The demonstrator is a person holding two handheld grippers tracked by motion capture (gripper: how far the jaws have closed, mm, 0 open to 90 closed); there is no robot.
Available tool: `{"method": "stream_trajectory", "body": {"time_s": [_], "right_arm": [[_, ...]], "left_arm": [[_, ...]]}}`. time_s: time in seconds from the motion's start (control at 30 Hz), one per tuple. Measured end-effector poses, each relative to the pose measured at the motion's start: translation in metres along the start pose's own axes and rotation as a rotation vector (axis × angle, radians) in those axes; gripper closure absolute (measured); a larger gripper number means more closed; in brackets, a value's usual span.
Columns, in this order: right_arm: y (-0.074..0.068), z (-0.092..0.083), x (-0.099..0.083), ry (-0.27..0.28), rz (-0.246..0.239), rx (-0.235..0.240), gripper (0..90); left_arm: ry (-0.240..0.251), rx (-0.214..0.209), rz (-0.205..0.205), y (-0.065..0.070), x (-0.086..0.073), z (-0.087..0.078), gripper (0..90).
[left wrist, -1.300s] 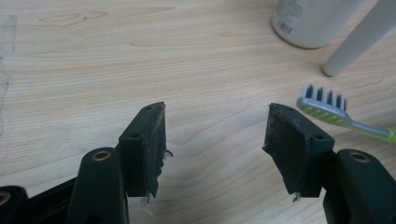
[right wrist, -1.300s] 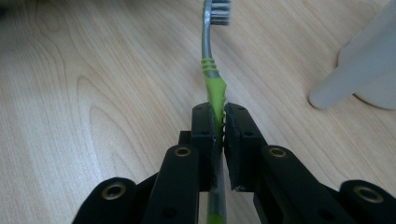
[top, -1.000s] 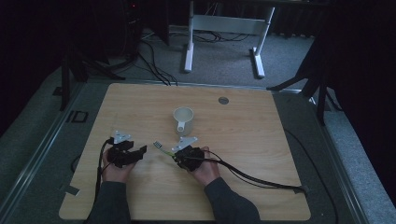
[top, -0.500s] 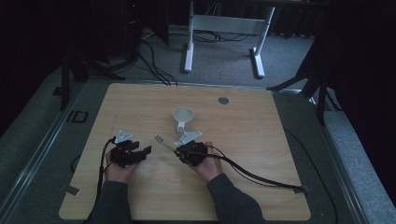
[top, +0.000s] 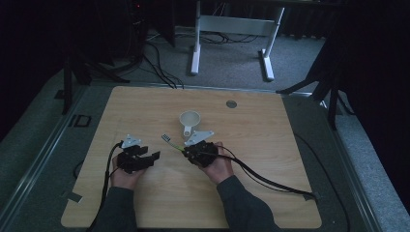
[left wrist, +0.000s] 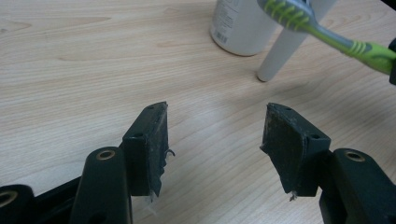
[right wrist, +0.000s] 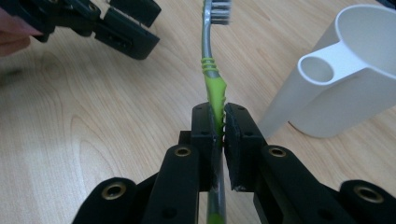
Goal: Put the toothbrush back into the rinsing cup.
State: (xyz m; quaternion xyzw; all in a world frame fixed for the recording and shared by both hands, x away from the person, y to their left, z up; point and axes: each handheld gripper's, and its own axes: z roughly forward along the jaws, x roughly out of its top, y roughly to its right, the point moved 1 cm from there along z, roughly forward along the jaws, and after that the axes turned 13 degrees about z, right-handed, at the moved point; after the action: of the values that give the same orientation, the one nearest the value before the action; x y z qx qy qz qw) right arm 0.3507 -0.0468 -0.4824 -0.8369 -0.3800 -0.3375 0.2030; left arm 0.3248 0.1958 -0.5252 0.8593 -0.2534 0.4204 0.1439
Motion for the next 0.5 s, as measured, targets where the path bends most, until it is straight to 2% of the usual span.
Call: {"method": "stream_trajectory", "body": {"time_s": [0.37,0.5], "right_arm": [[0.003,-0.012,0.008,0.048,0.019,0.033,82.4],[0.005,-0.014,0.008,0.058,0.007,0.049,82.4]], "left_arm": [[0.019,-0.085,0.037,0.008,0.007,-0.003,42.9],[0.032,-0.116,0.04,0.01,0.009,-0.004,43.5]]}}
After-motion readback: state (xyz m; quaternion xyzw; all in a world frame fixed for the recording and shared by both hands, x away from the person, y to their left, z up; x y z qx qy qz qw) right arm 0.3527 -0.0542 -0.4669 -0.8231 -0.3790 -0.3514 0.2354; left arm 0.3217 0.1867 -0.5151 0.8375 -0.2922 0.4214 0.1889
